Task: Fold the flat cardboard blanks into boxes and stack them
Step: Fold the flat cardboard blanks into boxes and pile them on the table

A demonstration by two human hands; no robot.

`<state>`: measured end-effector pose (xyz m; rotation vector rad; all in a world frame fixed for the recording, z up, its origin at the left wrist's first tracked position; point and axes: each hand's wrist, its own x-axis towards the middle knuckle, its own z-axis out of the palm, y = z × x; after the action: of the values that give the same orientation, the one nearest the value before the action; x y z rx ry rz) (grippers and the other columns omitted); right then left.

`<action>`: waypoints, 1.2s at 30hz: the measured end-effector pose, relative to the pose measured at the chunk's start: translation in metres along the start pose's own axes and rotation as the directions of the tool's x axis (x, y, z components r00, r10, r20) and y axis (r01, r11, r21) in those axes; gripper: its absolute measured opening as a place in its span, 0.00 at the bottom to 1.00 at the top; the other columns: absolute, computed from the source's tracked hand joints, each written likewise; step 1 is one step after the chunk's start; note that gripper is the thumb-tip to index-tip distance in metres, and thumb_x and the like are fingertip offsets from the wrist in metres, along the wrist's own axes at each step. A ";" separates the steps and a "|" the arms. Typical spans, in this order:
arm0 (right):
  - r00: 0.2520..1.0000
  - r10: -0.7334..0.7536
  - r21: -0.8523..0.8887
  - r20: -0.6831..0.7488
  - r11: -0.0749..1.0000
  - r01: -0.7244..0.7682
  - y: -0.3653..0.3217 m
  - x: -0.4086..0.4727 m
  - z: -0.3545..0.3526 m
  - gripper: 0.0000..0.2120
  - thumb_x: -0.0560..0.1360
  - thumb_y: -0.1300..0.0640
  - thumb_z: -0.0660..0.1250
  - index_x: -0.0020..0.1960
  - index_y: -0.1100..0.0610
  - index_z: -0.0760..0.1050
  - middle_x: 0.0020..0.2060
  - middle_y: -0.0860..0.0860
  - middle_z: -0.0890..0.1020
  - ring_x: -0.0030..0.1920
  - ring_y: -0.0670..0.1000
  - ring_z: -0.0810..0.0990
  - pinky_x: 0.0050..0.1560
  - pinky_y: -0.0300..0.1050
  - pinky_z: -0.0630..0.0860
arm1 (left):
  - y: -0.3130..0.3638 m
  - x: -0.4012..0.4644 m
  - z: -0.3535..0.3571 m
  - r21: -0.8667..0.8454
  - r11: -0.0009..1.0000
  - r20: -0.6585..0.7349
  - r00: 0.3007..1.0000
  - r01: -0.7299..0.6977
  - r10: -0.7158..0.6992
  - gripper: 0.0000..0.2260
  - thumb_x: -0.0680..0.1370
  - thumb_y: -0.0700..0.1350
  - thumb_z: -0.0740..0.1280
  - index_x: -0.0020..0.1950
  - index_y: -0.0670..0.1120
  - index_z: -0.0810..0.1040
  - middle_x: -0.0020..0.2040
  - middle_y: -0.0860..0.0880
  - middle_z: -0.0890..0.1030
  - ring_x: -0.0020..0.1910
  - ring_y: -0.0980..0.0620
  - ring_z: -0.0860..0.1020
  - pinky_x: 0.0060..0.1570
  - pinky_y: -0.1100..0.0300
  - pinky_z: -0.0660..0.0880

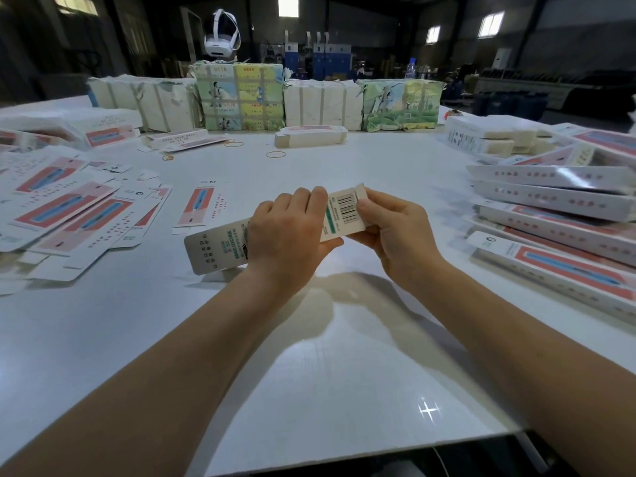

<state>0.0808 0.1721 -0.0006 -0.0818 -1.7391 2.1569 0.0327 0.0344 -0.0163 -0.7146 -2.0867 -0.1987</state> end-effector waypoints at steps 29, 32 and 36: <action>0.939 -0.318 -0.572 0.134 0.749 0.335 0.006 -0.017 0.010 0.11 0.75 0.63 0.53 0.49 0.60 0.74 0.34 0.45 0.77 0.33 0.39 0.74 0.30 0.30 0.66 | 0.004 0.004 -0.008 0.118 0.992 0.040 0.998 -0.050 0.045 0.28 0.62 0.60 0.77 0.50 0.39 0.80 0.36 0.46 0.80 0.29 0.47 0.78 0.27 0.61 0.71; 0.950 -0.277 -0.567 0.145 0.763 0.309 0.010 -0.021 0.015 0.11 0.70 0.57 0.54 0.49 0.57 0.71 0.34 0.47 0.77 0.32 0.42 0.72 0.31 0.34 0.67 | 0.005 0.004 -0.010 0.111 0.993 0.043 0.999 -0.037 0.033 0.22 0.70 0.57 0.67 0.50 0.39 0.80 0.36 0.45 0.80 0.30 0.46 0.78 0.26 0.61 0.71; 0.947 -0.283 -0.632 0.152 0.709 0.314 0.015 -0.019 0.016 0.07 0.74 0.60 0.61 0.51 0.53 0.70 0.40 0.48 0.80 0.41 0.47 0.78 0.42 0.38 0.73 | 0.005 0.003 -0.011 0.094 0.995 0.089 0.996 -0.020 0.012 0.18 0.70 0.51 0.71 0.50 0.38 0.80 0.37 0.44 0.80 0.30 0.45 0.78 0.27 0.60 0.72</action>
<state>0.0905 0.1480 -0.0146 0.0701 -2.2722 1.2516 0.0418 0.0354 -0.0085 -0.6936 -2.1580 -0.0589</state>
